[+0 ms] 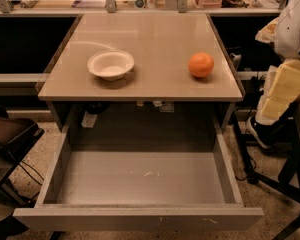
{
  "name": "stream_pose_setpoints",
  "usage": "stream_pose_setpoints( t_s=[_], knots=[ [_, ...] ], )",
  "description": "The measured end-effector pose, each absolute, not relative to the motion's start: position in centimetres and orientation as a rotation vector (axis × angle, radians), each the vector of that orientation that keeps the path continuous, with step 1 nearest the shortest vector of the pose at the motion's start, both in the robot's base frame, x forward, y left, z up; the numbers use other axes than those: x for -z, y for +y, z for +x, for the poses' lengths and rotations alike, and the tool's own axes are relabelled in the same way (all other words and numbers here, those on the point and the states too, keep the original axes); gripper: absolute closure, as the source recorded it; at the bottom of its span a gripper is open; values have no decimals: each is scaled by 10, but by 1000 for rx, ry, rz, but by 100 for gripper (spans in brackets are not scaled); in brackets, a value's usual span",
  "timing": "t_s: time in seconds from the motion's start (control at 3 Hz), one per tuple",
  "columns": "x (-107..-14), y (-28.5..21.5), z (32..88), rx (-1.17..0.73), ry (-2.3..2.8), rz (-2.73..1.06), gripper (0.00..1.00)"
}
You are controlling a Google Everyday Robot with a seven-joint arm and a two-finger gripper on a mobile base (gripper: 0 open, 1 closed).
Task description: Place orange into top drawer
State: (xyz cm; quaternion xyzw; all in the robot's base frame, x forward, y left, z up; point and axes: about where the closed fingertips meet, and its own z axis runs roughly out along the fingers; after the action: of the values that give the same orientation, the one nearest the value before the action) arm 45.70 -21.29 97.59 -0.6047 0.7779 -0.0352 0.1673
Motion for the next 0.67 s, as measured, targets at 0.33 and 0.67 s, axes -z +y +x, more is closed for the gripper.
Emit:
stream_pose_setpoints(
  t_s=[0.33, 0.67],
  knots=[
    [-965, -202, 507, 28, 2153, -1697, 0],
    [-965, -202, 506, 30, 2152, -1697, 0]
  ],
)
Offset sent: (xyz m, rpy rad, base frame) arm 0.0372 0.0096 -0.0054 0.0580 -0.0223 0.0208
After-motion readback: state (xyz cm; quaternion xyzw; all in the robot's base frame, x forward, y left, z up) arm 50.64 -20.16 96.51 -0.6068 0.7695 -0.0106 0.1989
